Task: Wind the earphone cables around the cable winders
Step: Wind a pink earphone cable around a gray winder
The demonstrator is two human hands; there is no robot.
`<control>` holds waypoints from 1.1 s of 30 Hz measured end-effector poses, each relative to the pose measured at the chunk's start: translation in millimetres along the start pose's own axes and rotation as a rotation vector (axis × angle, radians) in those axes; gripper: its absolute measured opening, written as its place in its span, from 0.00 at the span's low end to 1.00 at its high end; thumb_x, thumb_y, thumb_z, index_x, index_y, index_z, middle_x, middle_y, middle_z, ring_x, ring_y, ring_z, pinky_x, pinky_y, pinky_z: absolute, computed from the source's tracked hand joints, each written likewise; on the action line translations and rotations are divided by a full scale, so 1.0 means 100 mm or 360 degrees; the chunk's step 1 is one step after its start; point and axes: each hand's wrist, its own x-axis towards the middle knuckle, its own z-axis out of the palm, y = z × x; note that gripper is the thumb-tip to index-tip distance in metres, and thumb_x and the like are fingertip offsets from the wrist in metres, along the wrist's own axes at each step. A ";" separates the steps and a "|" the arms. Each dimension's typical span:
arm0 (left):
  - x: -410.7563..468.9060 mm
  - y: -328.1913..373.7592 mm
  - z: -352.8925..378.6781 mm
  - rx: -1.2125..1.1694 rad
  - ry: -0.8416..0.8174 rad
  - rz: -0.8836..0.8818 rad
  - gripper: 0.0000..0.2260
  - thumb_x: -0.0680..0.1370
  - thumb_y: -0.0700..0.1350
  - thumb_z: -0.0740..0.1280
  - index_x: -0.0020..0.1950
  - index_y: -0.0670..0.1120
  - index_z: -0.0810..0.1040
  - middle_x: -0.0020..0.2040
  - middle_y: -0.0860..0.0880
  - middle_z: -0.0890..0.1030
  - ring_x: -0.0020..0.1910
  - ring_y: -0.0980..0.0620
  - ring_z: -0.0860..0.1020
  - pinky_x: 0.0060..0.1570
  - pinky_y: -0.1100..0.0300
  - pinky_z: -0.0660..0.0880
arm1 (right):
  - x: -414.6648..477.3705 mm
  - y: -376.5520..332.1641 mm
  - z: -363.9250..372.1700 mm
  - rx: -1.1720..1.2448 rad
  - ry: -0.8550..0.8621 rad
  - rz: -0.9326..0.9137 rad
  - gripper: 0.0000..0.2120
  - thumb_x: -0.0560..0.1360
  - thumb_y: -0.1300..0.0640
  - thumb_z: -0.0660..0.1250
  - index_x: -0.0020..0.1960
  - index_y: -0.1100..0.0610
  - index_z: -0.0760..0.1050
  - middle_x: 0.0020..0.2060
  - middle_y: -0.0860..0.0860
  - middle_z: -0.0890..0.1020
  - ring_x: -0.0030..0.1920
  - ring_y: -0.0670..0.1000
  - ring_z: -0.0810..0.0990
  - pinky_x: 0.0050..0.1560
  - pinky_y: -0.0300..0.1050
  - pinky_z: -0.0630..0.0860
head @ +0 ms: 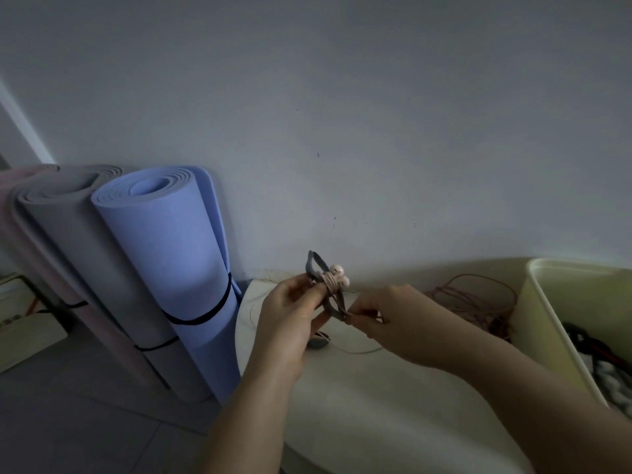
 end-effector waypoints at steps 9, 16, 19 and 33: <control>-0.04 -0.03 -0.01 0.0968 -0.0249 0.0269 0.07 0.76 0.41 0.70 0.51 0.52 0.77 0.44 0.57 0.82 0.39 0.61 0.81 0.35 0.67 0.74 | -0.01 0.14 -0.19 -0.0009 0.0289 0.0087 0.11 0.71 0.48 0.72 0.34 0.50 0.74 0.28 0.46 0.76 0.29 0.44 0.70 0.32 0.38 0.66; -0.06 0.03 -0.12 0.1207 -0.0618 0.0143 0.08 0.77 0.43 0.70 0.53 0.54 0.79 0.49 0.57 0.82 0.46 0.58 0.82 0.55 0.52 0.78 | -0.08 0.21 -0.34 0.0164 0.0200 0.0052 0.05 0.70 0.53 0.73 0.38 0.51 0.78 0.26 0.40 0.76 0.29 0.35 0.74 0.31 0.29 0.68; -0.08 0.03 -0.14 0.1261 -0.0714 0.0089 0.09 0.77 0.44 0.69 0.54 0.56 0.78 0.50 0.57 0.83 0.49 0.58 0.82 0.57 0.52 0.78 | -0.07 0.24 -0.37 0.0259 0.0220 0.0044 0.04 0.72 0.56 0.72 0.39 0.50 0.79 0.28 0.38 0.79 0.31 0.36 0.75 0.32 0.30 0.70; -0.06 0.08 -0.16 0.0344 -0.0899 -0.0070 0.10 0.74 0.40 0.71 0.54 0.49 0.82 0.54 0.42 0.83 0.55 0.44 0.82 0.54 0.54 0.78 | 0.09 0.35 0.00 0.1670 0.0129 0.0376 0.02 0.72 0.63 0.68 0.45 0.59 0.78 0.34 0.51 0.82 0.37 0.48 0.79 0.44 0.41 0.76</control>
